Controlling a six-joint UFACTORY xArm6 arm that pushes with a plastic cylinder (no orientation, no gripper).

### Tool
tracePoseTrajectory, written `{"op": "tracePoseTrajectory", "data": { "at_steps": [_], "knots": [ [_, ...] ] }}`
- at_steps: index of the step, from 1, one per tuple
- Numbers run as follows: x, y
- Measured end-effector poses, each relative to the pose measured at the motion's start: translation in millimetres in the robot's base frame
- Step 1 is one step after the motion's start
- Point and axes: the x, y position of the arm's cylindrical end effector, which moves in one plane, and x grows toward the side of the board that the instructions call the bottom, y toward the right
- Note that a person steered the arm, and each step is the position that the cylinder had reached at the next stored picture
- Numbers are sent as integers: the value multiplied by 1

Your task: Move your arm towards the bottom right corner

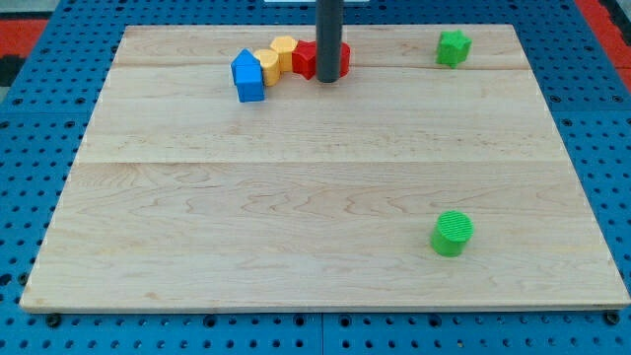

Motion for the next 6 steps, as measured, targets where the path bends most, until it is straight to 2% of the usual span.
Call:
{"op": "tracePoseTrajectory", "data": {
  "at_steps": [2,5,6],
  "knots": [
    [-35,2],
    [-8,117],
    [55,148]
  ]
}}
